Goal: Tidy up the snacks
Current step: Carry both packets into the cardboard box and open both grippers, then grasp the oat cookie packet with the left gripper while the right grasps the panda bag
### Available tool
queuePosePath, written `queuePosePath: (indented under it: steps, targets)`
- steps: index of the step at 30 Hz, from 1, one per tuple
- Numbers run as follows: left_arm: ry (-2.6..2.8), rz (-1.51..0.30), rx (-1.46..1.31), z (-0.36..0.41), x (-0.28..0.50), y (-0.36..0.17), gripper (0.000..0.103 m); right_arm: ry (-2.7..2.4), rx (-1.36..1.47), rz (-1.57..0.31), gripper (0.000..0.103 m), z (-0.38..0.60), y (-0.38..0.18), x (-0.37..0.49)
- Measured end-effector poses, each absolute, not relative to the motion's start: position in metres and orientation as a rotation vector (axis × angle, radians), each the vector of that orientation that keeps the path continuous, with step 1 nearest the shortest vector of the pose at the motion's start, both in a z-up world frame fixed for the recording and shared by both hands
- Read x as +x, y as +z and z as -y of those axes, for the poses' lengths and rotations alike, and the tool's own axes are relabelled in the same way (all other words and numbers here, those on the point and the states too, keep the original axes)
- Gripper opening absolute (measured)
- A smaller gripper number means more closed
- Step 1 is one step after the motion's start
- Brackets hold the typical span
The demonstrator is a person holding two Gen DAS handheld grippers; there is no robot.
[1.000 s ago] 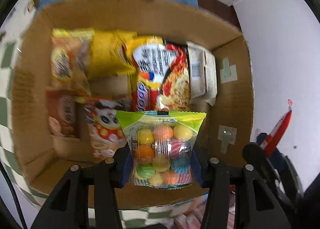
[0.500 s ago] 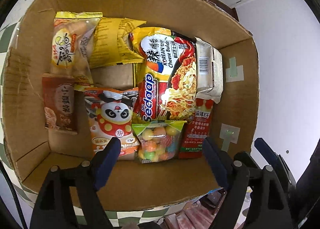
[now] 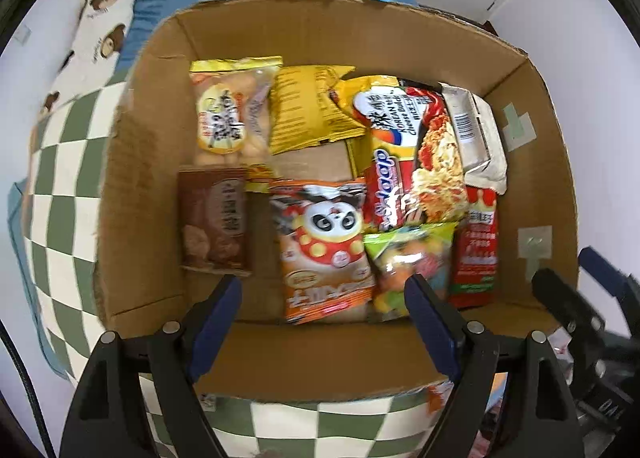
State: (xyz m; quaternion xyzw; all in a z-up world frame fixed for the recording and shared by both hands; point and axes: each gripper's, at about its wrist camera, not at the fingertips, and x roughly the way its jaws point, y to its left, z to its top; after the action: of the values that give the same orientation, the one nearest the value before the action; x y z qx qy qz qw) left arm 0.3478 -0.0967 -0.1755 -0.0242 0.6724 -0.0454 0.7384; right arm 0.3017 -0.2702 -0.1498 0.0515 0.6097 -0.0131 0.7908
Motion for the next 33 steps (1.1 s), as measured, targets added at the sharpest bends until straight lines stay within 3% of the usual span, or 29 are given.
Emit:
queuePosePath:
  steps: [13, 21, 33]
  targets:
    - [-0.012, -1.237, -0.005, 0.063, 0.304, -0.132, 0.083, -0.008, 0.088, -1.218, 0.096, 0.252, -0.146, 0.279]
    - [-0.006, -1.046, 0.029, 0.064, 0.266, -0.095, 0.083, -0.039, 0.041, -1.056, 0.096, 0.244, -0.112, 0.241]
    - [-0.042, -0.962, 0.001, 0.066, 0.21, -0.06, 0.083, -0.051, -0.011, -0.876, 0.096, 0.23, -0.055, 0.172]
